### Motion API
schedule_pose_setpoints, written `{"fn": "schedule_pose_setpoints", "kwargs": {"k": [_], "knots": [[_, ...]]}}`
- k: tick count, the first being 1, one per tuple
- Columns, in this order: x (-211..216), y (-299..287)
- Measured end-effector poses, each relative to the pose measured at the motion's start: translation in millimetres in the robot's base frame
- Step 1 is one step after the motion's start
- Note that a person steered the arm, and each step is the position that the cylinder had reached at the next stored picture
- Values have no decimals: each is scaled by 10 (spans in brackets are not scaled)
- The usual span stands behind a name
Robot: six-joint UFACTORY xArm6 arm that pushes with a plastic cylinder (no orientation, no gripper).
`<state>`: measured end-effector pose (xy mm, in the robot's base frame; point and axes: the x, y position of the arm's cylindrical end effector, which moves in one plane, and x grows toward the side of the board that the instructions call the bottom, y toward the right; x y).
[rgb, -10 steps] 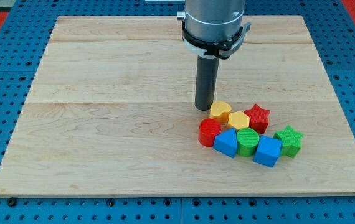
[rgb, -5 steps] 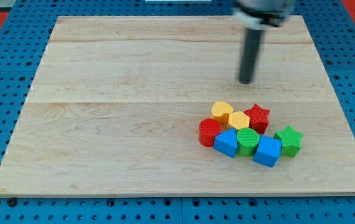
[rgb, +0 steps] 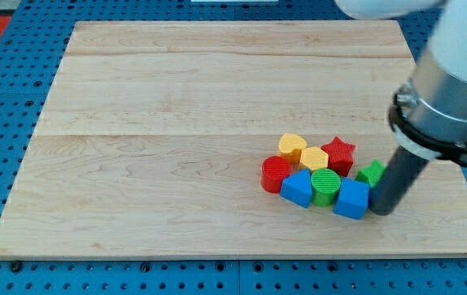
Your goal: Move the green star right a bit
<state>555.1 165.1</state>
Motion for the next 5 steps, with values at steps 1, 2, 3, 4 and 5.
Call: {"fn": "schedule_pose_setpoints", "kwargs": {"k": [1,2,3,4,5], "knots": [[-153,-201],[-259,-245],[-265,150],[-558,-53],[-776,-477]]}}
